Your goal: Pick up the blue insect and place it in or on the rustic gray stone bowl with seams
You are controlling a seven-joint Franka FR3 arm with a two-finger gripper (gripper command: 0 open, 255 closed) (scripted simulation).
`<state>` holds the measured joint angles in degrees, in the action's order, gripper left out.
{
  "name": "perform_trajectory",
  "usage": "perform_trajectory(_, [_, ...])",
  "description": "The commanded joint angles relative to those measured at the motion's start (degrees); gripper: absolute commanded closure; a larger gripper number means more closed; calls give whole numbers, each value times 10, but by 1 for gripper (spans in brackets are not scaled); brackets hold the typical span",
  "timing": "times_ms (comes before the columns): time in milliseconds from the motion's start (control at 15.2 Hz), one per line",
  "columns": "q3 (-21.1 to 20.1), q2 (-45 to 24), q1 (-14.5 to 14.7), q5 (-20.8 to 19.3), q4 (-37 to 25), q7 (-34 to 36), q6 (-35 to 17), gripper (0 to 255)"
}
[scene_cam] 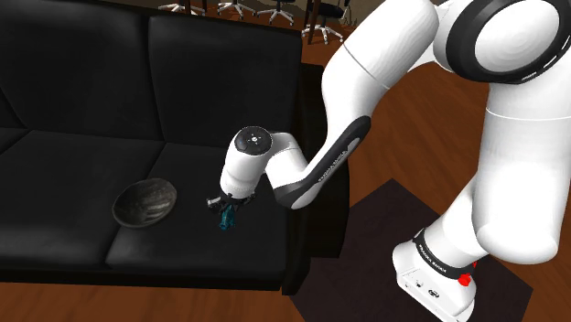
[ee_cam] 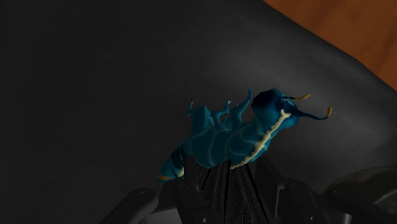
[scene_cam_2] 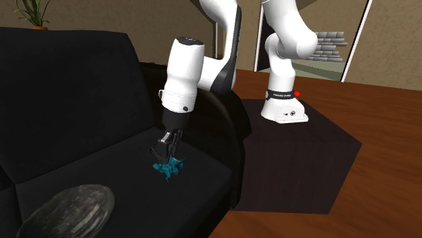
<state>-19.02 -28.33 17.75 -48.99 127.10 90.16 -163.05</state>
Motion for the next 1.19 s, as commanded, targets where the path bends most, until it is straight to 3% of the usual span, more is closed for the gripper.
perform_trajectory(0, [-7, 7, -6, 9, 3, -8, 4, 255])
perform_trajectory(1122, [-125, 126, -97, 172, 33, -144, 82, 255])
